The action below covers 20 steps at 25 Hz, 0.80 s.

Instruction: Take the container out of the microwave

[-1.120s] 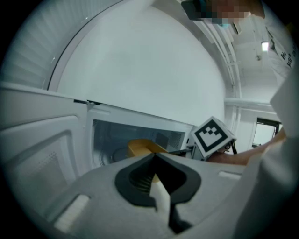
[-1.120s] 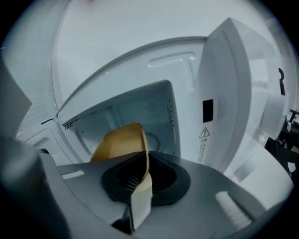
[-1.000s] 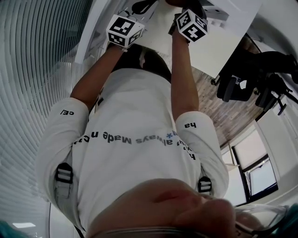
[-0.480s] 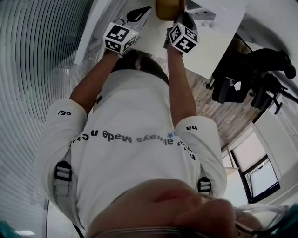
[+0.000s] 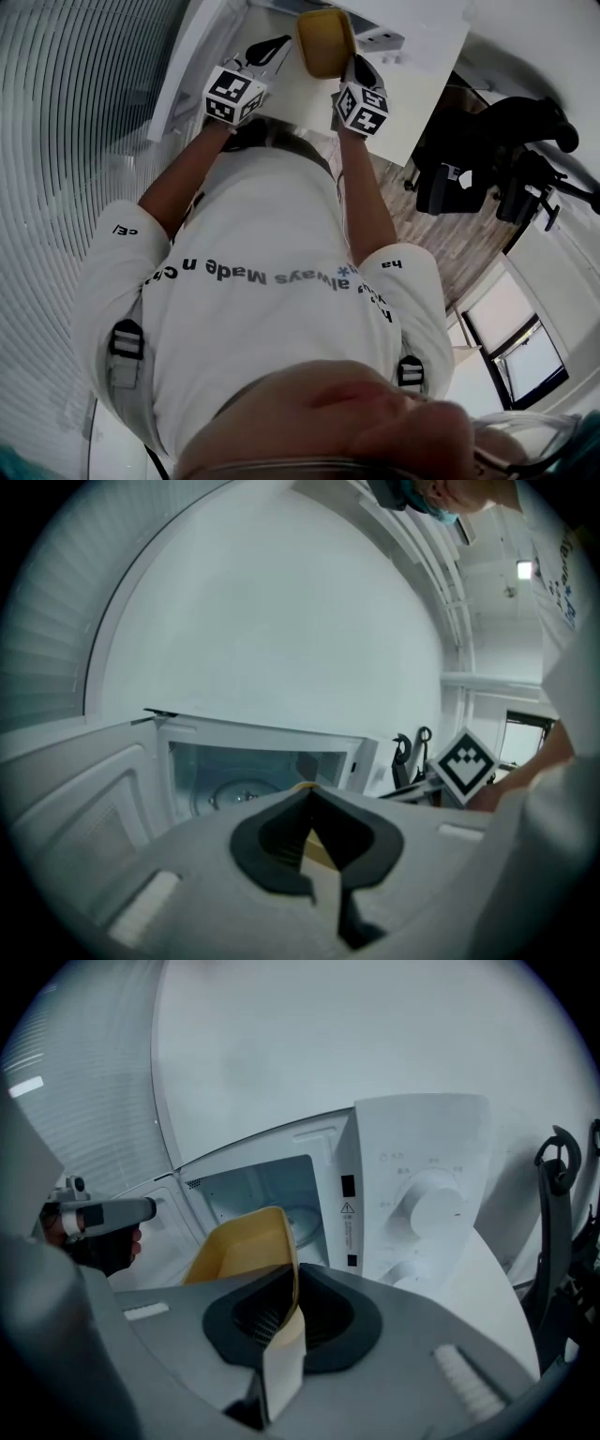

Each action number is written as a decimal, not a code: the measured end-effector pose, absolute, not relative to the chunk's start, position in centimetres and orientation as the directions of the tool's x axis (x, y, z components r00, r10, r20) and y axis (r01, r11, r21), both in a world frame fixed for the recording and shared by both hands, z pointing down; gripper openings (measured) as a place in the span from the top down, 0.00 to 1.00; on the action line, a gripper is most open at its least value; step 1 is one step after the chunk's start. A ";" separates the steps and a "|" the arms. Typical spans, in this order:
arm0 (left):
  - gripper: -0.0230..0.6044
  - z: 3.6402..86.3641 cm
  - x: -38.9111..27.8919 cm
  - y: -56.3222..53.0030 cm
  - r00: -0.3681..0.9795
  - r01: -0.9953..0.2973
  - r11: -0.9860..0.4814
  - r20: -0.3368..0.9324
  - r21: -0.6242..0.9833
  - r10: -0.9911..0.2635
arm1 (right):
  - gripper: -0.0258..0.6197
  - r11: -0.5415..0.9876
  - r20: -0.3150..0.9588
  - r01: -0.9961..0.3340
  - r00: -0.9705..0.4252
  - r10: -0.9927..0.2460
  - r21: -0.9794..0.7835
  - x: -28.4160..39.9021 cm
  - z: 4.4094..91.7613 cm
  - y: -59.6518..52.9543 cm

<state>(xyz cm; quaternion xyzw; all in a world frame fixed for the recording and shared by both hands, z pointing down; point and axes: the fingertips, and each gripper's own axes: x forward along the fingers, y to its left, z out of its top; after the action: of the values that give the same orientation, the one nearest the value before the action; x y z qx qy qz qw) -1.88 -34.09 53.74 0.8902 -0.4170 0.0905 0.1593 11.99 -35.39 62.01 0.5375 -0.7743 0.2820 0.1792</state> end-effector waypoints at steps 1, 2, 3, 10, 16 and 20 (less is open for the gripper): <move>0.96 53.6 -1.6 -34.0 0.639 -0.769 -0.605 0.296 0.207 -0.710 | 0.93 0.274 0.581 -0.931 -0.366 -0.727 -0.243 12.4 61.9 -35.2; 0.96 53.4 -1.4 -33.9 0.642 -0.766 -0.609 0.297 0.206 -0.707 | 0.93 0.286 0.581 -0.927 -0.374 -0.723 -0.242 12.8 61.7 -35.0; 0.96 53.2 -1.2 -33.8 0.644 -0.764 -0.612 0.299 0.206 -0.704 | 0.93 0.300 0.580 -0.923 -0.384 -0.718 -0.240 13.2 61.6 -34.8; 0.96 52.9 0.3 -33.4 0.659 -0.750 -0.629 0.310 0.205 -0.685 | 0.93 0.404 0.581 -0.884 -0.461 -0.671 -0.235 15.0 62.0 -33.5; 0.96 52.5 1.5 -33.4 0.672 -0.737 -0.647 0.315 0.194 -0.671 | 0.93 0.509 0.581 -0.832 -0.531 -0.616 -0.221 16.1 62.3 -32.8; 0.96 52.5 2.0 -33.2 0.676 -0.732 -0.655 0.315 0.188 -0.666 | 0.93 0.595 0.574 -0.775 -0.592 -0.566 -0.213 16.5 62.5 -31.8</move>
<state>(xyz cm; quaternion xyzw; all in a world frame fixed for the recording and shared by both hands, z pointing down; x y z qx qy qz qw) 2.01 -33.19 52.53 0.9030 -0.3870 0.1097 0.1510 16.50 -31.82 62.54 0.3885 -0.8628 0.2273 0.2301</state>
